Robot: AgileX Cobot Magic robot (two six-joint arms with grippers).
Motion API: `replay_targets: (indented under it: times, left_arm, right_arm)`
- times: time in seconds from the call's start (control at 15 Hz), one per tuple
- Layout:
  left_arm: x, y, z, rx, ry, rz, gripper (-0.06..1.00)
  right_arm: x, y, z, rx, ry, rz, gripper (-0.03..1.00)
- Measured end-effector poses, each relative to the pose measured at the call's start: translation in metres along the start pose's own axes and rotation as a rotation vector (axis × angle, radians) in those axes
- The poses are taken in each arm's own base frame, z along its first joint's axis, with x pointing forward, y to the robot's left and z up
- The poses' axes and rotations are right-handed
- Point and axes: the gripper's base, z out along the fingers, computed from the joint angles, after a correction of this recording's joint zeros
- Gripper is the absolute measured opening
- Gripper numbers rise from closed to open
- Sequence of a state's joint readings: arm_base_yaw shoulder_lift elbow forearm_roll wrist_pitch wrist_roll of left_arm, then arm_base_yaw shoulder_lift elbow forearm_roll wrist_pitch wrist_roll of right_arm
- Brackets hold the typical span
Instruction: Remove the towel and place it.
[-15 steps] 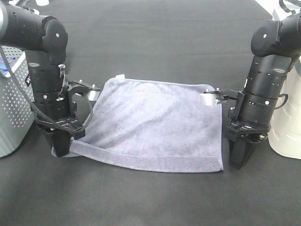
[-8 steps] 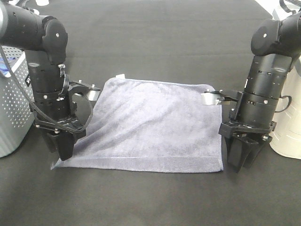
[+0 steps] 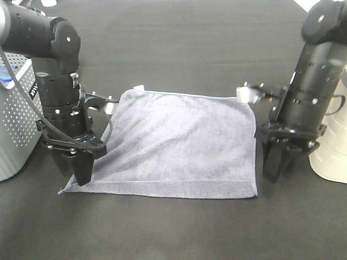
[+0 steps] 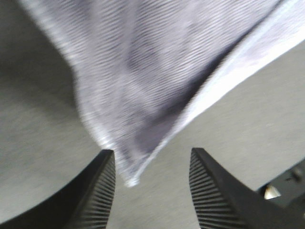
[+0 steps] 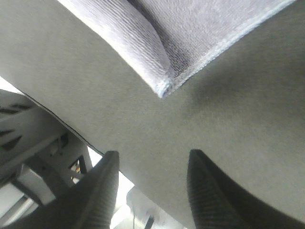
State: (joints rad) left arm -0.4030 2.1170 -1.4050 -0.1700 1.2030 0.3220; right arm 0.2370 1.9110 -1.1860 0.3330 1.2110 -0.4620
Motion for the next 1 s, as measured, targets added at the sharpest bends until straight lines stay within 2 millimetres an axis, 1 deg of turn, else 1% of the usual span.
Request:
replay_targets:
  times: [0.13, 0.27, 0.4, 0.6, 0.73, 0.8, 0.87, 1.0]
  left_arm:
    - [-0.002, -0.001, 0.005, 0.013, 0.001, 0.004, 0.45]
    - [-0.007, -0.010, 0.011, 0.007, 0.005, 0.040, 0.45]
    - [-0.011, -0.020, 0.020, 0.006, 0.012, 0.072, 0.45]
    - [-0.015, -0.026, 0.031, 0.006, 0.031, 0.077, 0.45]
    - [-0.015, -0.039, 0.034, 0.022, 0.061, 0.098, 0.45]
    - [-0.015, -0.039, 0.034, 0.022, 0.061, 0.098, 0.45]
    - [-0.014, -0.050, 0.035, 0.041, 0.083, 0.112, 0.44]
    - [-0.014, -0.055, 0.036, 0.042, 0.085, 0.120, 0.44]
  right_arm:
    - [0.007, 0.008, -0.016, 0.021, -0.052, 0.005, 0.41]
    - [0.014, 0.016, -0.029, 0.039, -0.100, -0.006, 0.41]
    - [0.019, 0.021, -0.037, 0.048, -0.128, 0.003, 0.41]
    - [0.030, 0.031, -0.054, 0.068, -0.193, 0.008, 0.41]
    - [0.040, 0.040, -0.066, 0.081, -0.245, -0.007, 0.41]
    - [0.040, 0.040, -0.066, 0.081, -0.245, -0.007, 0.41]
    - [0.047, 0.045, -0.074, 0.090, -0.279, 0.000, 0.41]
    - [0.052, 0.049, -0.080, 0.100, -0.302, -0.001, 0.41]
